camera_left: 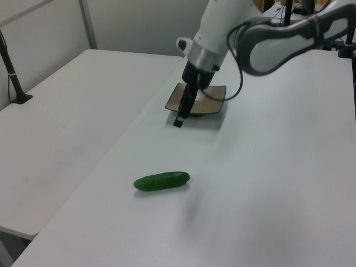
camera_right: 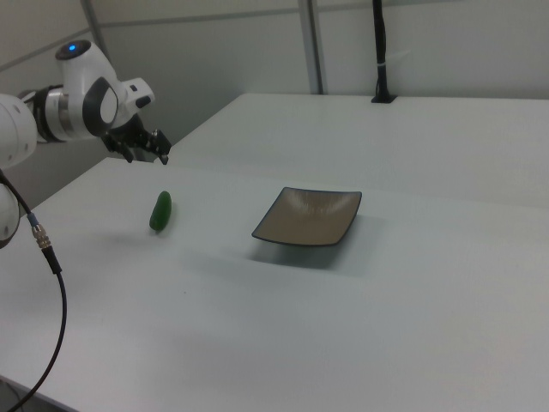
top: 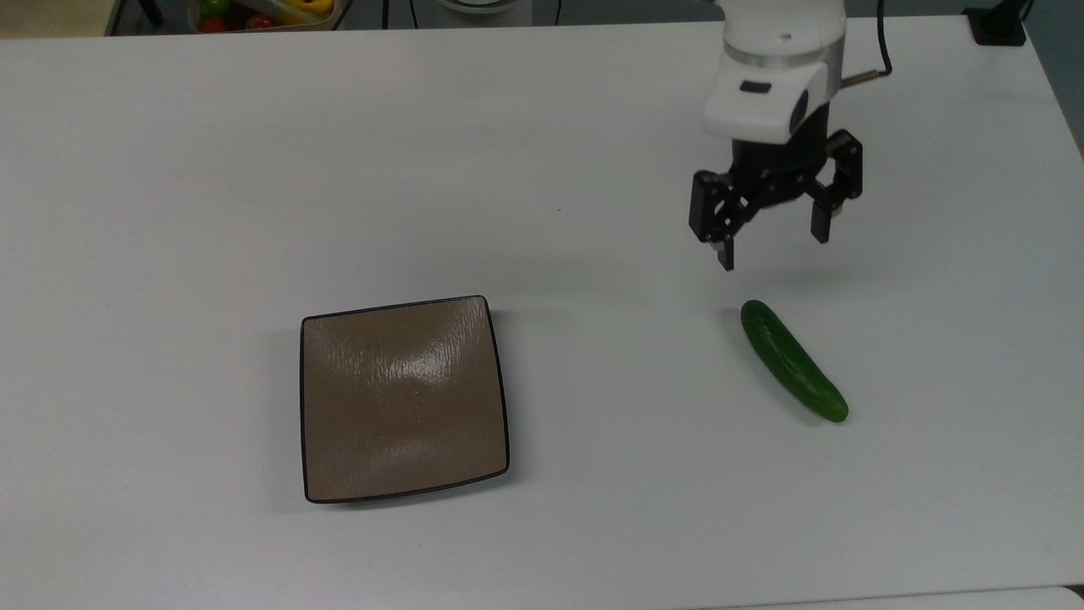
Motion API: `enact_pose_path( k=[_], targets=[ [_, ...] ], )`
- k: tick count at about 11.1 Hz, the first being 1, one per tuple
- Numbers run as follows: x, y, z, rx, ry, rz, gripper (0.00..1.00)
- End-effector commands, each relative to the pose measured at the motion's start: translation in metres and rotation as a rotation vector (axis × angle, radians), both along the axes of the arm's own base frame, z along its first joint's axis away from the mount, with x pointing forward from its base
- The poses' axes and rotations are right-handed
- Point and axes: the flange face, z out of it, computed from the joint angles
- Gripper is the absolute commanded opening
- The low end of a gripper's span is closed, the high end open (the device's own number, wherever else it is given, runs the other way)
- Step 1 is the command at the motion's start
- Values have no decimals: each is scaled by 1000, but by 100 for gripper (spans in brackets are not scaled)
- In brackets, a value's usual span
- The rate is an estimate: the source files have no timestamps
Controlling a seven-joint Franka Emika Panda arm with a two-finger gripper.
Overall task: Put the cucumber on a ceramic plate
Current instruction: 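Move the open gripper over the green cucumber and lower it, then close the gripper around the cucumber's end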
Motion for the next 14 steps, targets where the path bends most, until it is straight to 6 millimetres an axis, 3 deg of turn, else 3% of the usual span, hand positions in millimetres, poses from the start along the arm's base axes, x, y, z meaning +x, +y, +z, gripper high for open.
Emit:
enact_pose_path(
  k=[1, 3, 5, 7, 11, 14],
  targets=[
    [8, 37, -46, -11, -64, -7, 100],
    [12, 53, -81, -27, -89, 6, 100],
    [22, 61, -104, -30, -85, -2, 100],
    [21, 70, -121, -40, -106, 16, 100],
    [21, 77, -174, -63, -118, 26, 100],
    [20, 78, -186, -87, -128, 46, 100]
  ],
)
